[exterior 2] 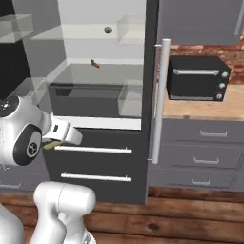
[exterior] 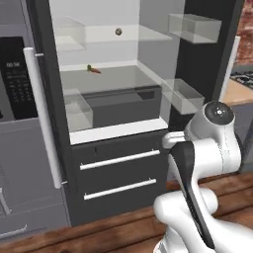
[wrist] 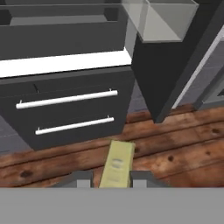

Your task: Pick the egg and butter from the fridge and place them by the bowl for mixing.

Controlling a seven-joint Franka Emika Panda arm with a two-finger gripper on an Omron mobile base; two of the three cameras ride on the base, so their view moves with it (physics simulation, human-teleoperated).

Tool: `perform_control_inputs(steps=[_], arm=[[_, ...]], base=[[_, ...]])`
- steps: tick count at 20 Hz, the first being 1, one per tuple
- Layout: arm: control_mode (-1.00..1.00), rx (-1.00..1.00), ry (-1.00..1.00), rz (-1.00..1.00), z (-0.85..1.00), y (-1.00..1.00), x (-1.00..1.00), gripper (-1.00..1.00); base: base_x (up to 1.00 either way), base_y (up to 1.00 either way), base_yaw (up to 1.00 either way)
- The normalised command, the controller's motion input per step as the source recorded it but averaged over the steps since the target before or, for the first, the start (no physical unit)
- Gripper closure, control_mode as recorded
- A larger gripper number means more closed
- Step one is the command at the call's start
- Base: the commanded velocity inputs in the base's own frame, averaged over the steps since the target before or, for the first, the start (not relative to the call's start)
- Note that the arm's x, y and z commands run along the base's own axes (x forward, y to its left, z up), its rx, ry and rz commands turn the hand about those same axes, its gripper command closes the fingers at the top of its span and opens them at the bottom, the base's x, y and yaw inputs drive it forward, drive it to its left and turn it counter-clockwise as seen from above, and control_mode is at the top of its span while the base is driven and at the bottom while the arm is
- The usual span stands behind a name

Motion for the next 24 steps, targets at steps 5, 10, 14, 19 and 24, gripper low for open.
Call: perform_control_inputs(steps=[5,10,14,19,24], arm=[[1.0,0.0,0.0,0.0,0.0,0.0,0.0,1.0],[1.0,0.0,0.0,0.0,0.0,0.0,0.0,1.0],[1.0,0.0,0.0,0.0,0.0,0.0,0.0,1.0],[1.0,0.0,0.0,0.0,0.0,0.0,0.0,1.0],[1.0,0.0,0.0,0.0,0.0,0.0,0.0,1.0]], base=[[-0.18,0.0,-0.96],[-0.02,0.01,-1.0],[0.0,0.0,-1.0],[0.14,0.0,-0.85],[0.98,-0.19,-0.27]])
